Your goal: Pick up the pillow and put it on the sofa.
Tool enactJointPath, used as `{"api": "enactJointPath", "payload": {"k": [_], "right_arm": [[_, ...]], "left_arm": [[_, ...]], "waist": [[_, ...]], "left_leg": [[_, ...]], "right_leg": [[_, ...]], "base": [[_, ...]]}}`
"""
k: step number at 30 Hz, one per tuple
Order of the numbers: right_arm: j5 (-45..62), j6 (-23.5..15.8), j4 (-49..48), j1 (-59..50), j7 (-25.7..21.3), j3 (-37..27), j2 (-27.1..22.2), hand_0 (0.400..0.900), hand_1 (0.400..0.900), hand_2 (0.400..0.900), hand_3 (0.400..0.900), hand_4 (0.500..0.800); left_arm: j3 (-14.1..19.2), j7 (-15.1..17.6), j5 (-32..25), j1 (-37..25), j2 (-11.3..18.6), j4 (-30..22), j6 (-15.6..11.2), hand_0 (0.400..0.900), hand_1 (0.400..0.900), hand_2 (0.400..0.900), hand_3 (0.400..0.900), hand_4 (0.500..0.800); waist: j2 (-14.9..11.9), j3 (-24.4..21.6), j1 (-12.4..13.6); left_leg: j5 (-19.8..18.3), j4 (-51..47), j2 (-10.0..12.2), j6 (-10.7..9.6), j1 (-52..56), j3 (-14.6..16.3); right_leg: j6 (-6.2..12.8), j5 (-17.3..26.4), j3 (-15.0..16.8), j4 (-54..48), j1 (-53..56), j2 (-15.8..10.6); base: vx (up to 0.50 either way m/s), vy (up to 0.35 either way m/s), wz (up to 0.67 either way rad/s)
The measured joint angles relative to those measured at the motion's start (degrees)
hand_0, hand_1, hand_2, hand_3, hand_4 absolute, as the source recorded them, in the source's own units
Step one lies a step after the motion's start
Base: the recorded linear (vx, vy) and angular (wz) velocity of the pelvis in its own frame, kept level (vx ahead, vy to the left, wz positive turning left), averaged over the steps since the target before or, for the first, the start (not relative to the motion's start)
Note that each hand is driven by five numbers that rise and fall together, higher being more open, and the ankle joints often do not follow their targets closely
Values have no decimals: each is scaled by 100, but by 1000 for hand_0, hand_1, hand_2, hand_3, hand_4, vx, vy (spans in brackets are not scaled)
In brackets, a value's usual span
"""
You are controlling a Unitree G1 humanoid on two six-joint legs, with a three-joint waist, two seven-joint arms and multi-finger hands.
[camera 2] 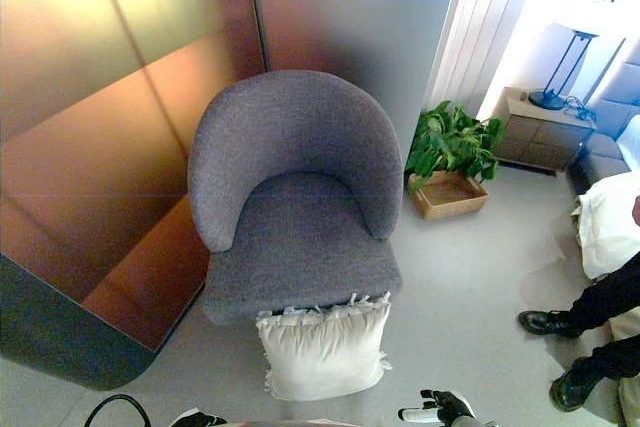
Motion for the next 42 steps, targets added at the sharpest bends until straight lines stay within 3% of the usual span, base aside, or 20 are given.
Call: {"api": "enactJointPath", "payload": {"k": [9, 15, 22, 26, 32, 42], "right_arm": [[-7, -88, -14, -52, -61, 20, -8, 900, 900, 900, 900, 800], [139, -99, -50, -873, -293, 61, -212, 900, 900, 900, 900, 800], [480, -169, -187, -1784, -378, 160, -370, 900, 900, 900, 900, 800], [664, -199, -260, -1947, -374, 162, -449, 900, 900, 900, 900, 800], [938, -209, -283, -2376, -346, 166, -535, 900, 900, 900, 900, 800], [1249, -165, -290, -3208, -323, 276, -1043, 900, 900, 900, 900, 800]], "left_arm": [[-24, 40, -212, -39, 19, -28, -69, 900, 900, 900, 900, 800], [-253, -214, -641, -661, 97, -77, -5, 900, 900, 900, 900, 800], [-257, -170, -910, -1147, 204, -161, -123, 900, 900, 900, 900, 800], [-241, -161, -1074, -1237, 225, -183, -207, 900, 900, 900, 900, 800], [-236, -136, -1161, -1370, 256, -201, -263, 900, 900, 900, 900, 800], [-263, -203, -2070, -1892, 259, -469, -529, 900, 900, 900, 900, 800]], "waist": [[41, 164, 3], [189, 858, 5], [201, 1615, 29], [181, 1753, 162], [139, 1937, 162], [362, 2446, 203]], "left_leg": [[12, 28, 0, 5, -123, 5], [283, 64, -9, 42, -895, 7], [407, 60, -33, 45, -1277, -122], [406, 59, -39, 41, -1343, -163], [431, 60, -75, 64, -1429, -217], [618, 72, -154, 151, -2078, -297]], "right_leg": [[6, 6, 4, 15, -118, -1], [-11, 264, -7, 124, -886, -13], [21, 392, -127, 20, -1167, -25], [14, 396, -165, 16, -1222, -25], [15, 396, -252, 19, -1287, -62], [77, 454, -302, 192, -1975, -115]], "base": [[-18, -16, 1], [-173, -34, 5], [-66, -49, 8], [1, -39, 8], [0, 0, 0], [-54, 8, 4]]}}
